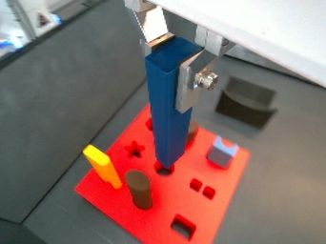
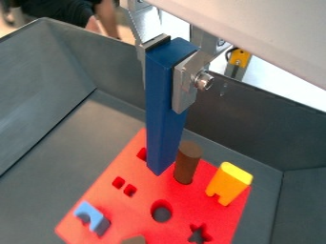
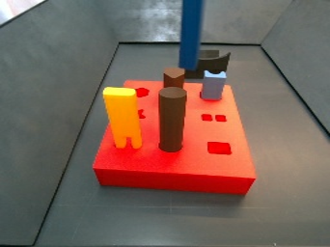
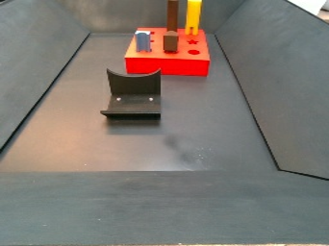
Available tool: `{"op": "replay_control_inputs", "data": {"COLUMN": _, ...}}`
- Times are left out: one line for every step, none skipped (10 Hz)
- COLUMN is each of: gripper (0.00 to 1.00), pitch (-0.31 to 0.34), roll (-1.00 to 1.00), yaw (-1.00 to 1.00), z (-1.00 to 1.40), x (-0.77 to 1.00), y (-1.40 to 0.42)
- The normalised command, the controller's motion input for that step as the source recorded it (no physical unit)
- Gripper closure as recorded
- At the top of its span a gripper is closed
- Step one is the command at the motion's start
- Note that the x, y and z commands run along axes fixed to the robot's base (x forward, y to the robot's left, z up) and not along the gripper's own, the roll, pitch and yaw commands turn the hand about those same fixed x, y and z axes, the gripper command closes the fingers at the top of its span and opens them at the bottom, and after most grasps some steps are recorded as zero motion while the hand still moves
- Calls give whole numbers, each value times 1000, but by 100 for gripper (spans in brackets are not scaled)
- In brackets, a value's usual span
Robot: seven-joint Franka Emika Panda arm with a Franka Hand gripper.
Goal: Pick up the rectangle object. Move up. Place the rectangle object on the fixture. Regrasp the rectangle object. Move to above the board. Insert the rectangle object.
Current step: Insert the rectangle object.
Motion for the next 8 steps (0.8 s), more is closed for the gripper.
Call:
{"op": "replay_control_inputs", "data": {"gripper": 100, "pitch": 0, "roll": -14, "yaw": -769, "z": -186, "x": 271, "y": -169}}
{"op": "replay_control_inputs", "data": {"gripper": 100, "pitch": 0, "roll": -14, "yaw": -849, "z": -177, "x": 177, "y": -160}}
{"op": "replay_control_inputs", "data": {"gripper": 100, "pitch": 0, "roll": -9, "yaw": -843, "z": -189, "x": 183, "y": -157}}
{"op": "replay_control_inputs", "data": {"gripper": 100, "pitch": 0, "roll": 0, "yaw": -811, "z": -214, "x": 220, "y": -154}}
{"op": "replay_control_inputs", "data": {"gripper": 100, "pitch": 0, "roll": 0, "yaw": -823, "z": -283, "x": 211, "y": -131}}
{"op": "replay_control_inputs", "data": {"gripper": 100, "pitch": 0, "roll": 0, "yaw": -1000, "z": -357, "x": 0, "y": -83}}
{"op": "replay_control_inputs", "data": {"gripper": 100, "pitch": 0, "roll": 0, "yaw": -1000, "z": -354, "x": 0, "y": -80}}
{"op": "replay_control_inputs", "data": {"gripper": 100, "pitch": 0, "roll": 0, "yaw": -949, "z": -371, "x": 83, "y": -83}}
